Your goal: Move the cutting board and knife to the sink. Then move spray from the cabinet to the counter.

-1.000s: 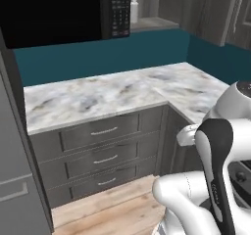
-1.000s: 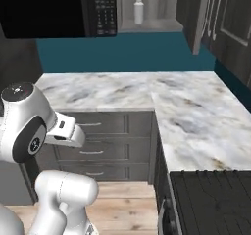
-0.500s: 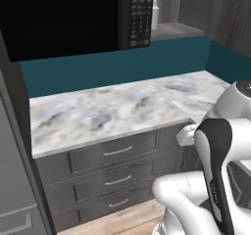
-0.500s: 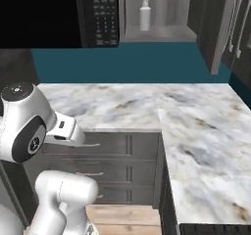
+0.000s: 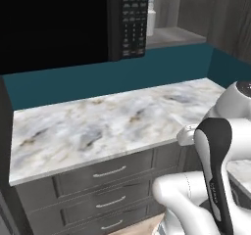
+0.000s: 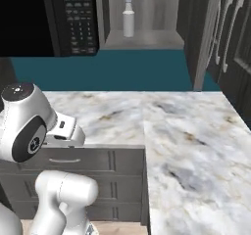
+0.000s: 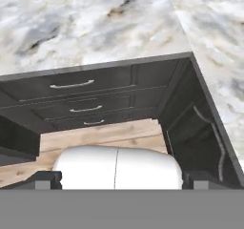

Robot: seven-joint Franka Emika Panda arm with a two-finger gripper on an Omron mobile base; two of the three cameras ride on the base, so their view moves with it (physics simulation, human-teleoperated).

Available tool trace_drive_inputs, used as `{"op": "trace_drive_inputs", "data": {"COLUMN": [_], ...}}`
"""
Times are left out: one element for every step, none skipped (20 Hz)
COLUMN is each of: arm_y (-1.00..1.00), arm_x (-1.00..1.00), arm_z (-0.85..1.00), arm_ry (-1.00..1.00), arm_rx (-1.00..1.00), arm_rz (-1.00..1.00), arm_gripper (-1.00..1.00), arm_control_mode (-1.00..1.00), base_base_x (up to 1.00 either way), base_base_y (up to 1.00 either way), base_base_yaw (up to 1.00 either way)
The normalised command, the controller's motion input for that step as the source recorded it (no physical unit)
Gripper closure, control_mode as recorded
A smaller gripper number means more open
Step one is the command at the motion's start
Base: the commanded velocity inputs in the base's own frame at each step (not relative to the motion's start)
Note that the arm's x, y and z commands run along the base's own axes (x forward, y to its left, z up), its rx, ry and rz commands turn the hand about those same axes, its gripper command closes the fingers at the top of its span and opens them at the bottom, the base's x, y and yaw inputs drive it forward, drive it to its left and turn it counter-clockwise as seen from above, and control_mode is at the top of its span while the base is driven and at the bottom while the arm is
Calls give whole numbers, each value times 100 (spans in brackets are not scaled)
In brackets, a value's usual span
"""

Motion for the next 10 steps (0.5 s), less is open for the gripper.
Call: {"op": "trace_drive_inputs", "data": {"arm_y": [0, 0, 0, 0, 0, 0, 0, 0, 0, 0], "arm_x": [0, 0, 0, 0, 0, 0, 0, 0, 0, 0], "arm_z": [0, 0, 0, 0, 0, 0, 0, 0, 0, 0], "arm_ry": [0, 0, 0, 0, 0, 0, 0, 0, 0, 0], "arm_rx": [0, 0, 0, 0, 0, 0, 0, 0, 0, 0], "arm_rz": [0, 0, 0, 0, 0, 0, 0, 0, 0, 0], "arm_gripper": [-100, -100, -100, -100, -100, -100, -100, -100, -100, -100], "arm_control_mode": [100, 100, 100, 100, 100, 100, 100, 100, 100, 100], "base_base_x": [56, 58, 56, 55, 57, 58, 58, 58, 57, 56], "base_base_y": [-22, -20, -27, -29, -29, -29, -29, -32, -35, -37], "base_base_yaw": [0, 1, 3, 3, 3, 2, 2, 2, 2, 2]}}
